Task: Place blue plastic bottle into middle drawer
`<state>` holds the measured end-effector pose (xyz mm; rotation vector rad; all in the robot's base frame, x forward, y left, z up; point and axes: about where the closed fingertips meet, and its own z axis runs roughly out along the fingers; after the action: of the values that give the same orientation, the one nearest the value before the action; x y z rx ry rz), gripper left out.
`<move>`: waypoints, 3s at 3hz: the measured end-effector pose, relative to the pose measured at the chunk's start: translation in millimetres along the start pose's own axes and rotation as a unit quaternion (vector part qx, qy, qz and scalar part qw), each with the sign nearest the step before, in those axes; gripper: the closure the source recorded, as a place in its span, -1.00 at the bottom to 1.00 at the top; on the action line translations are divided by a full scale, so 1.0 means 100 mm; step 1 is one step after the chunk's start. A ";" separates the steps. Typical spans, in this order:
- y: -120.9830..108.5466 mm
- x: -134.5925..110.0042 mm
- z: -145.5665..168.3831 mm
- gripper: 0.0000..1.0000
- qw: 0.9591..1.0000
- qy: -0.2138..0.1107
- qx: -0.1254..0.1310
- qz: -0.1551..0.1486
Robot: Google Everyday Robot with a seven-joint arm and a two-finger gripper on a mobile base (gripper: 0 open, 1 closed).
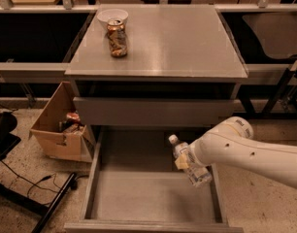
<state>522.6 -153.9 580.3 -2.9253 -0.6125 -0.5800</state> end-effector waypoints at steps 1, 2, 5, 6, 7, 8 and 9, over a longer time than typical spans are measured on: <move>-0.25 -0.08 0.78 1.00 0.999 -0.008 0.045 -0.020; -0.43 -0.29 1.26 1.00 0.997 -0.035 0.066 -0.027; -0.39 -0.51 1.60 0.17 0.996 -0.071 0.052 -0.005; -0.39 -0.51 1.60 -0.30 0.996 -0.071 0.052 -0.005; -0.39 -0.51 1.60 -0.77 0.996 -0.071 0.052 -0.005; -0.39 -0.51 1.60 -1.00 0.996 -0.071 0.052 -0.005; -0.44 -0.48 1.61 -1.00 0.996 -0.071 0.058 -0.007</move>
Offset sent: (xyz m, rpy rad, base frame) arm -0.0066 0.0686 -0.1875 0.0767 0.1757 0.1338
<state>519.6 -104.3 413.4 -2.8722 -0.6579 -0.3281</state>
